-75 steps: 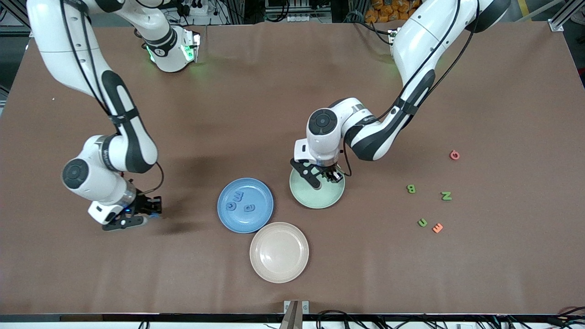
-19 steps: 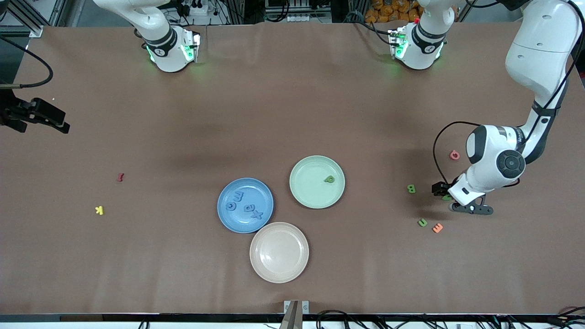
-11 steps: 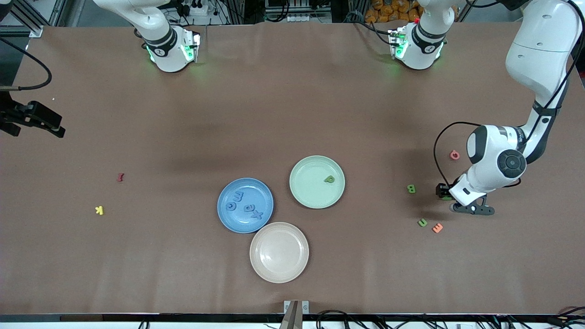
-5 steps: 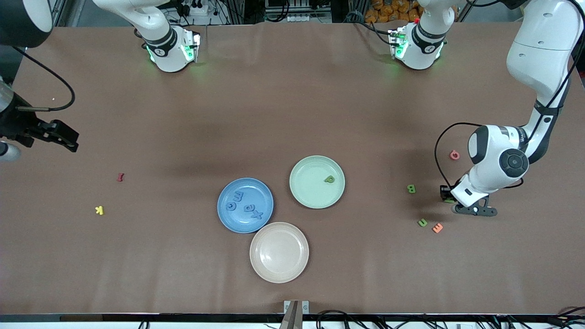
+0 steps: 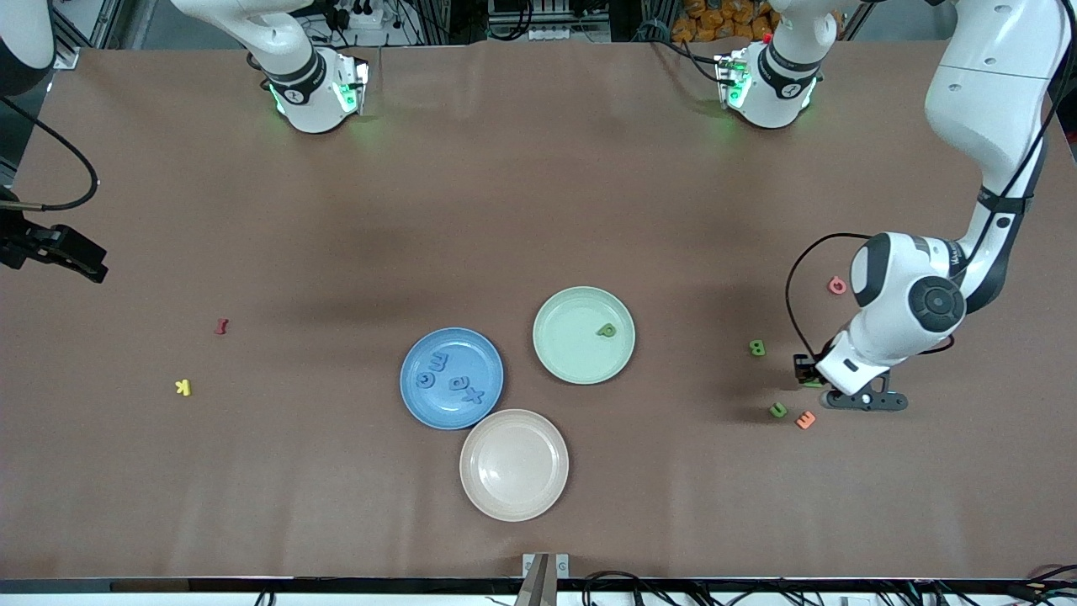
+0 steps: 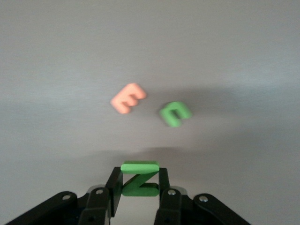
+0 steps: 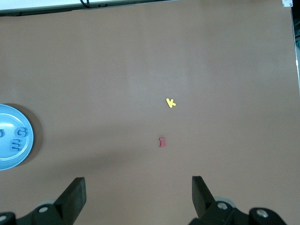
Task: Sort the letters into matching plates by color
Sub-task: 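Lower the left gripper and grasp the green letter Z, then carry the green Z onto the green plate and open the left gripper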
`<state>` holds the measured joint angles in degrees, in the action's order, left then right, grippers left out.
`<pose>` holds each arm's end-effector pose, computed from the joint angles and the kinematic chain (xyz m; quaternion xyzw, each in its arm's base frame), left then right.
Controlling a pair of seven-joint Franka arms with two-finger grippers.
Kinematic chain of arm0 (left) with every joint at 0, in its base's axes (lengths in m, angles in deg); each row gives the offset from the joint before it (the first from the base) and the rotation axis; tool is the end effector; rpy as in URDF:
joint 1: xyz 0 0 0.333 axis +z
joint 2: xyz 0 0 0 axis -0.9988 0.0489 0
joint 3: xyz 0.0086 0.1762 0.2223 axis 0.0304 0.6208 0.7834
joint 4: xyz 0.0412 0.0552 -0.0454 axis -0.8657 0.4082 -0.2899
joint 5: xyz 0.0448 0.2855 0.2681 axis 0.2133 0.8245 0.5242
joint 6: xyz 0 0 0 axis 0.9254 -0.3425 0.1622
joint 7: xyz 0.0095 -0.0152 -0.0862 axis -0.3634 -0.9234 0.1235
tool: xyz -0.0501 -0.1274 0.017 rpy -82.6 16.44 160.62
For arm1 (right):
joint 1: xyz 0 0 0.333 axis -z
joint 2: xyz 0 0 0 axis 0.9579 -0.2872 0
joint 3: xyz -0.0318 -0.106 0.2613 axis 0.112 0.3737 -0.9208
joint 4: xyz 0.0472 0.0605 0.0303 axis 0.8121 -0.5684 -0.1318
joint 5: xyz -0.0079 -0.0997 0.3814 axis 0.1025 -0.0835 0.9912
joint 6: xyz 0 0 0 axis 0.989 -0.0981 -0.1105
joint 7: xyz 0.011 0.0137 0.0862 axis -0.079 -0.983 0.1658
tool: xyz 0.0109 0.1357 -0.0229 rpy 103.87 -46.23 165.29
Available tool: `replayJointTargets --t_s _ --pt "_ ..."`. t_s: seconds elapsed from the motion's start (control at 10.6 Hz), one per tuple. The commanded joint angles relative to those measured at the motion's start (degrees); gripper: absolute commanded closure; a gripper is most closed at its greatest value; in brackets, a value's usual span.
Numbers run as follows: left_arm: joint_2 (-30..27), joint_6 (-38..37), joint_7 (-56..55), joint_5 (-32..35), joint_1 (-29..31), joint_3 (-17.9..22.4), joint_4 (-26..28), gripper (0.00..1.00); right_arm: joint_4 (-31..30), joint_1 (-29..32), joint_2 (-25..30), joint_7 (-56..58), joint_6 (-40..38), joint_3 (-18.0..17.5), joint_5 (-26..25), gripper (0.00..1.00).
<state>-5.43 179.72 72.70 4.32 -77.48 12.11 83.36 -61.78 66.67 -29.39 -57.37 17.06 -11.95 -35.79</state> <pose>0.6371 -0.0587 0.1725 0.9990 -0.0269 0.0353 0.0018 0.5950 -0.0234 0.5622 0.9942 -0.0778 0.0381 0.0635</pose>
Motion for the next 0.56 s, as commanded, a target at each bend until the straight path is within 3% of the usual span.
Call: replayJointTargets --t_s 0.0,0.47 --pt "-0.30 -4.91 -11.71 0.56 -7.42 0.04 -3.31 1.00 -0.44 0.39 0.28 -0.16 0.86 -0.24 0.42 0.00" --pt "-0.04 -4.91 -27.62 0.47 -17.26 -0.05 -3.75 1.00 -0.44 0.30 0.19 0.81 0.86 -0.24 0.51 0.00"
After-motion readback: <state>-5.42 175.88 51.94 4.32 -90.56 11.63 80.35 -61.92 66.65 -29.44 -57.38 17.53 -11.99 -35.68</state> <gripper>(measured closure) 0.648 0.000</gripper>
